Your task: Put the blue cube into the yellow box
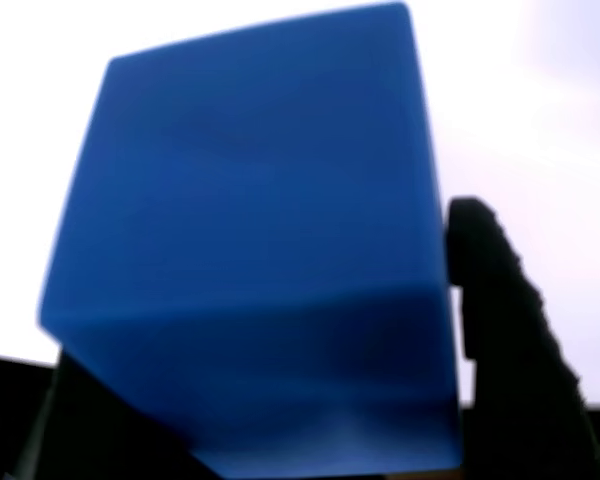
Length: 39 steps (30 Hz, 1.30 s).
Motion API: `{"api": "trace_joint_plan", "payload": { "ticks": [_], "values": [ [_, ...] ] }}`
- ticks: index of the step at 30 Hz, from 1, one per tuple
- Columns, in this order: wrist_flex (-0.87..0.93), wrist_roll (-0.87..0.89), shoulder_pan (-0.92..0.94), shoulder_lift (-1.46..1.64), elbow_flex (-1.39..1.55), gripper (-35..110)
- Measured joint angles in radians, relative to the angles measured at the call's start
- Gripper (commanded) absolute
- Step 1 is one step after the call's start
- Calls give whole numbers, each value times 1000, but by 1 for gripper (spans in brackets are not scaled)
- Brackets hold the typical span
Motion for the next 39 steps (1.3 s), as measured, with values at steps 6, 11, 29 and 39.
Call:
{"api": "trace_joint_plan", "payload": {
  "ticks": [6,11,29,39],
  "values": [
    [-38,-149,348,69,11,13],
    [-61,-264,638,69,14,13],
    [-124,-676,1404,69,-40,14],
    [-120,-848,1761,69,-135,13]
  ]
}}
